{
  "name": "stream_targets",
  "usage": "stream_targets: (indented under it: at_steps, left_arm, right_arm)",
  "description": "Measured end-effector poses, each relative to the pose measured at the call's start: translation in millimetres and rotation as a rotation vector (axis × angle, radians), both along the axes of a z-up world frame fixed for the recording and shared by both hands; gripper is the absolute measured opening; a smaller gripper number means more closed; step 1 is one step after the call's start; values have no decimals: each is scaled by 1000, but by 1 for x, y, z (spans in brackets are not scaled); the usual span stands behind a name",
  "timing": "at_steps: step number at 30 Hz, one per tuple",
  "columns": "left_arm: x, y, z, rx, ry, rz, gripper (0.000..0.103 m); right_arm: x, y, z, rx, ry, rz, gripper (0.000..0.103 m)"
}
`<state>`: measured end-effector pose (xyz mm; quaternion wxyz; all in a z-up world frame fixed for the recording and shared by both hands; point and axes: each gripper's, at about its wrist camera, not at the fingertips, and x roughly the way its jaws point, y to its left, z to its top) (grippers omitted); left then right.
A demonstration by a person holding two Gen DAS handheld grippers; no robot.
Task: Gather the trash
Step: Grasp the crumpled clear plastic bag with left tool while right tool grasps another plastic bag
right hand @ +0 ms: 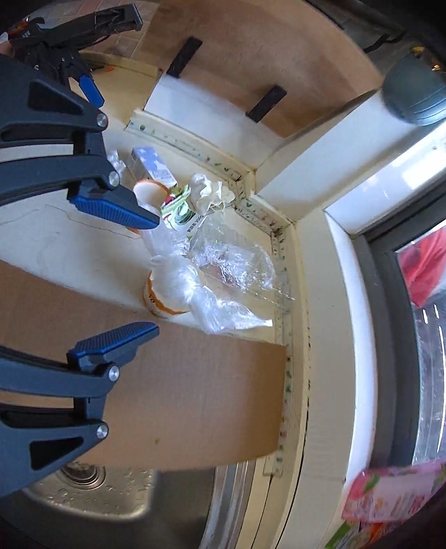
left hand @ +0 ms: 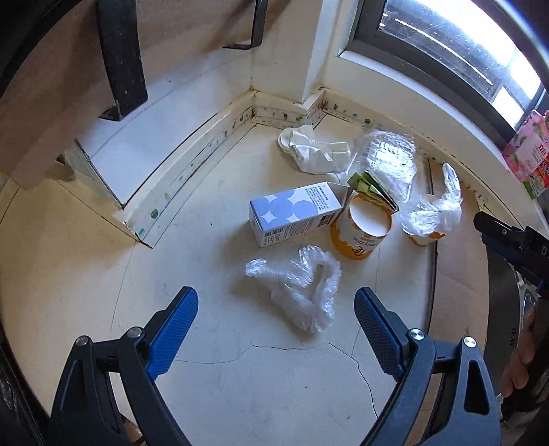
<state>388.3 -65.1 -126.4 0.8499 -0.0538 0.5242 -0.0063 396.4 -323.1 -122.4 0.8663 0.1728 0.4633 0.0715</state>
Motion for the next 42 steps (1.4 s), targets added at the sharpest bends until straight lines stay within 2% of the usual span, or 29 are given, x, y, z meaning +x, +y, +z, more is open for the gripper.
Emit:
stream_targets:
  at_steps: [6,9,13,19,24,29,30,32,34,35,36,39,42]
  left_arm:
    - [11,-4,-19,14,34,8,91]
    - [14,-3,-25,9,47,16,91]
    - [16,-4,-28,9,61,23,91]
    - [22,-6,-36,-37,90,37,91]
    - [31,-21,-45,-9,101,19,91]
    - [35,-30,-53,46,92,12,91]
    - [36,-31,-52,50,86,12,88]
    - [37,-32,-54,41,83,3,74]
    - [39,-34,-56,25,97,-8,48]
    - [39,-35,-58,17,104,-15,40]
    - [39,-36,-59,18,104,-17,22]
    - [32,-38,-54,19,81,-28,13]
    - [20,-37,-42,2,50,-37,13]
  right_arm:
    - [28,12,-19,-67,20,-6,57]
    - [35,18,-26,-95,30,19,37]
    - [31,16,-21,-104,-20,9,31]
    - [14,-2,-4,19,-85,-7,31]
    - [-6,-19,2,130,-91,-3,31]
    - [-28,-26,-1,141,-72,4,31]
    - [-31,-29,-2,141,-68,0,31]
    - [-37,-32,-3,141,-58,-3,31]
    - [-42,-35,-4,142,-51,-10,31]
    - [-45,-36,-3,141,-49,-13,31]
    - [-47,-37,-2,141,-50,-16,31]
    - [-58,-38,5,142,-62,-24,31]
    - [-70,-36,12,144,-74,-29,31]
